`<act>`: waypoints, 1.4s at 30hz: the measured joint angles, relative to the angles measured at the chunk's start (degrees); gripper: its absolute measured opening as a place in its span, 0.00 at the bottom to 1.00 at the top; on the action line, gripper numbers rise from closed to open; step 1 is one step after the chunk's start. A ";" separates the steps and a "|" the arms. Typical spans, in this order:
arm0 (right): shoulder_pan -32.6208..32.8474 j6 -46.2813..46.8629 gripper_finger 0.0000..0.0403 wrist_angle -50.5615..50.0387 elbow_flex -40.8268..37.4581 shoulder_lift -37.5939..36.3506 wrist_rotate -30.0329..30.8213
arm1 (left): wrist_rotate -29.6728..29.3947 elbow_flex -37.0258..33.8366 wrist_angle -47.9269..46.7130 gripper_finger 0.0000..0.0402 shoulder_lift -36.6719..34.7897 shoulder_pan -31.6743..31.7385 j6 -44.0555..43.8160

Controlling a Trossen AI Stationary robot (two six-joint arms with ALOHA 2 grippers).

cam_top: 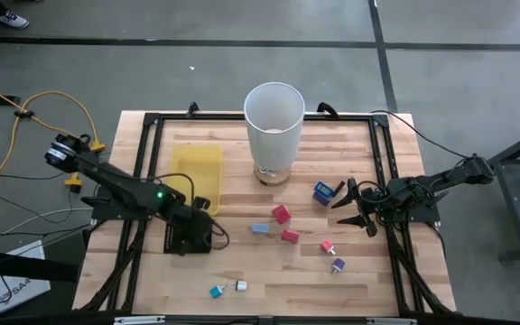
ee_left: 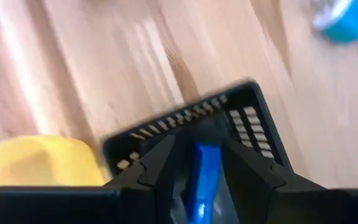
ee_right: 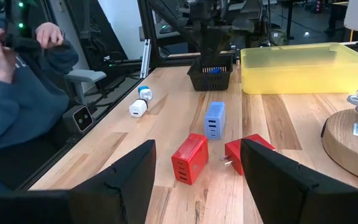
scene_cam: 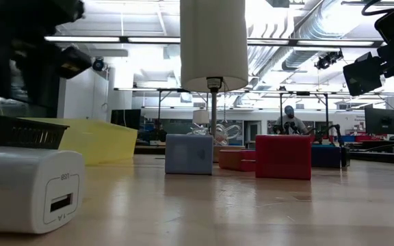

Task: Pick & Place Office items
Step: Put the violet digital clock into the black bin

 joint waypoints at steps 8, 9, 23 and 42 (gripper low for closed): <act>0.02 0.00 0.55 0.00 -0.02 0.02 0.00 | 1.15 0.00 4.23 0.31 -2.58 4.96 0.07; 0.00 0.00 0.55 0.00 -0.02 0.02 0.00 | 1.51 0.00 4.56 0.31 -2.62 5.44 0.09; 0.00 0.00 0.55 0.00 -0.01 0.02 -0.02 | 2.48 0.00 5.67 0.31 -2.62 7.02 1.56; 0.00 0.00 0.55 0.00 -0.01 0.02 -0.02 | 2.14 0.00 6.97 0.31 -2.58 6.94 2.45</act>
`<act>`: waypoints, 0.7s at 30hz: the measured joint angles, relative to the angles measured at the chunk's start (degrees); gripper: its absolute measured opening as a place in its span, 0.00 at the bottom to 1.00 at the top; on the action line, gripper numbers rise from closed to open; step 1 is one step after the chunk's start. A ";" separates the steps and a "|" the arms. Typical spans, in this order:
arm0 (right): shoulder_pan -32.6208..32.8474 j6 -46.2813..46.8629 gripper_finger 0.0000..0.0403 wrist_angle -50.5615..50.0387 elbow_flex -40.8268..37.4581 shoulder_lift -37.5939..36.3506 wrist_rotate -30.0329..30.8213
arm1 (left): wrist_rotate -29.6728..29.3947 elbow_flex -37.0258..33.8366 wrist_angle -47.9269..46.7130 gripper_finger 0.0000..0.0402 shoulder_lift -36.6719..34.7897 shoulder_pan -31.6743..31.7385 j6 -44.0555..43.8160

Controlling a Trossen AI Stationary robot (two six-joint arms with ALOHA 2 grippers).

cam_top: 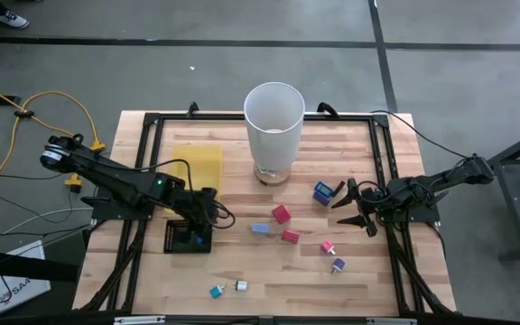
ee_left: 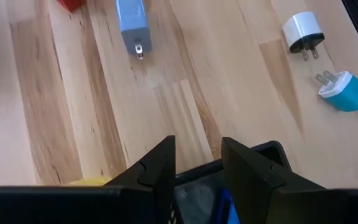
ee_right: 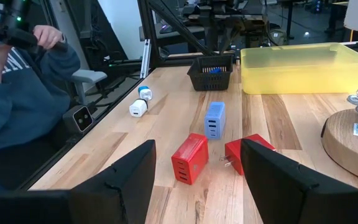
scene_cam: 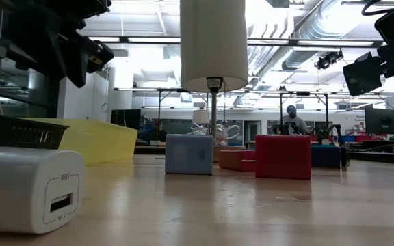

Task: Pick & Place Office items
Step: Put the violet digital clock into the black bin

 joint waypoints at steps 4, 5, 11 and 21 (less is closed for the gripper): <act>0.02 0.00 0.55 0.00 0.01 0.00 0.00 | -1.31 0.00 2.78 0.31 0.33 0.00 0.52; 0.00 -0.02 0.55 0.00 0.00 -0.01 0.00 | -1.37 0.00 4.00 0.31 0.71 0.00 0.52; 0.02 -0.01 0.55 0.01 0.01 -0.01 0.00 | -1.43 0.04 8.60 0.31 2.66 0.00 0.47; 0.00 0.00 0.55 -0.08 0.00 0.01 -0.12 | -1.42 0.00 25.85 0.31 9.77 0.04 -5.55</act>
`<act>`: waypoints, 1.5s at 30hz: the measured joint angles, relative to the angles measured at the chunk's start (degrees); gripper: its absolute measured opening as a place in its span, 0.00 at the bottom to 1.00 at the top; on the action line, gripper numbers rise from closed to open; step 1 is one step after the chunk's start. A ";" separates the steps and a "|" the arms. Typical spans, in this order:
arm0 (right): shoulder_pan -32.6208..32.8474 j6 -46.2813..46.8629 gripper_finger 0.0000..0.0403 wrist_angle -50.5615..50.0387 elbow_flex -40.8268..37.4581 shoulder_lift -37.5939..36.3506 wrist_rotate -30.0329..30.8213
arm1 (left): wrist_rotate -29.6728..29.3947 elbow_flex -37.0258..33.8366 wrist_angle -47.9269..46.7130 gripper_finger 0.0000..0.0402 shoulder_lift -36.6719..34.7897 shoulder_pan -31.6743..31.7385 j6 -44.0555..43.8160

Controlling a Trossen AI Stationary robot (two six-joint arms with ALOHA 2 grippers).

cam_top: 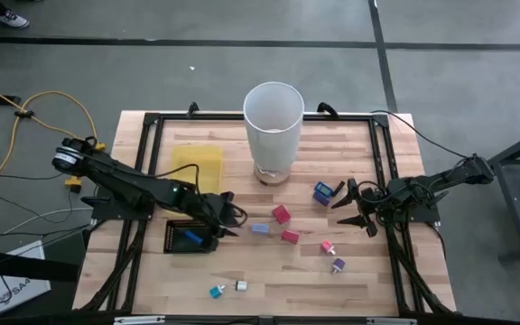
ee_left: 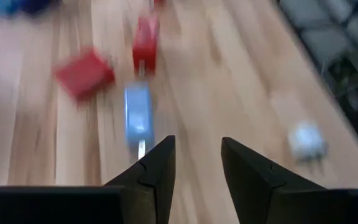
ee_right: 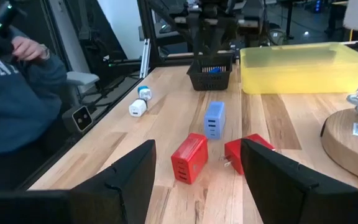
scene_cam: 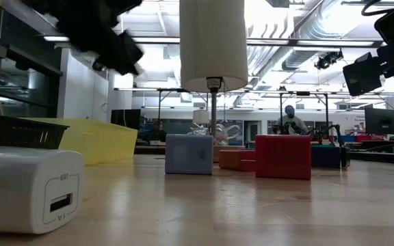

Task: Pick & Place Office items
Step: Put the violet digital clock into the black bin

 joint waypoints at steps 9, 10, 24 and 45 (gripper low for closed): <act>0.01 0.00 0.55 0.01 0.00 0.70 0.04 | -0.05 0.04 20.85 0.31 6.34 -0.19 0.07; 0.00 0.00 0.55 0.02 0.00 0.89 0.14 | -0.02 -0.07 23.38 0.31 7.36 -0.20 0.04; 0.00 0.00 0.55 0.05 0.00 2.01 0.16 | -5.92 0.05 58.72 0.31 22.31 0.97 0.12; 0.00 0.00 0.55 0.07 0.00 2.03 0.14 | -6.03 0.04 60.26 0.31 23.43 1.46 -0.33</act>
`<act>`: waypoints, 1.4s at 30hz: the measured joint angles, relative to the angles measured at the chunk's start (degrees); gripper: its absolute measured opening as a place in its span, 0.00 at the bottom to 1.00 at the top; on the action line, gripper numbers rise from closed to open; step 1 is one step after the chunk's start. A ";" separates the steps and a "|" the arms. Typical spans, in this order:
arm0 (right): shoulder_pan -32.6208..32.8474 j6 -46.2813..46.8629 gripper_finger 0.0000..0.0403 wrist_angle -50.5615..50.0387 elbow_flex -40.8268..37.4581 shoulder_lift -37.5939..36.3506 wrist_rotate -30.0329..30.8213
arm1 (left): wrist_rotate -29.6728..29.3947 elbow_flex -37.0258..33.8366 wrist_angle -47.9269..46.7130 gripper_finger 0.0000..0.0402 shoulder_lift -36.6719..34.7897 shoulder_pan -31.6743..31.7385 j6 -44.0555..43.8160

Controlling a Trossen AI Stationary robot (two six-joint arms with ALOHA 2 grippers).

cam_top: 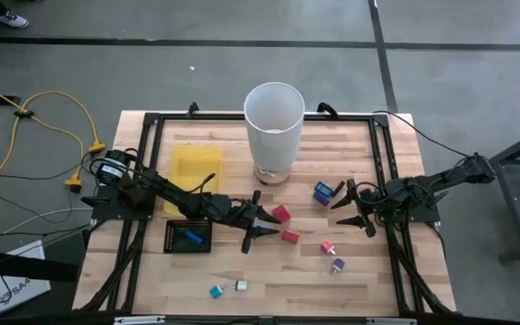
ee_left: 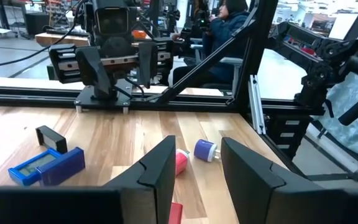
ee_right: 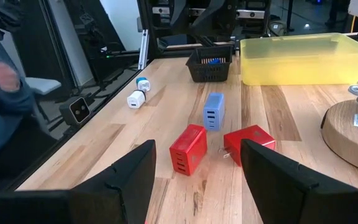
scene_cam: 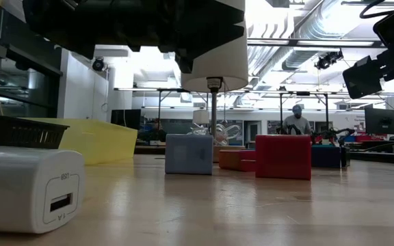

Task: Pick & Place Office items
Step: Put the violet digital clock into the black bin

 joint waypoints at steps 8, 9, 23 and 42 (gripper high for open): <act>0.00 0.00 0.55 0.01 0.01 0.00 -0.01 | 0.02 0.00 -0.04 0.31 0.01 0.00 0.17; 0.00 0.00 0.55 0.01 0.02 0.00 -0.01 | 0.04 0.00 -0.04 0.31 0.00 0.00 -0.03; 0.02 -9.64 0.55 0.01 0.00 0.00 0.04 | 0.04 0.00 -0.04 0.31 0.00 0.00 0.16; 0.02 -4.09 0.55 2.89 0.00 0.00 -5.71 | 0.04 0.00 -0.05 0.31 0.00 0.00 0.16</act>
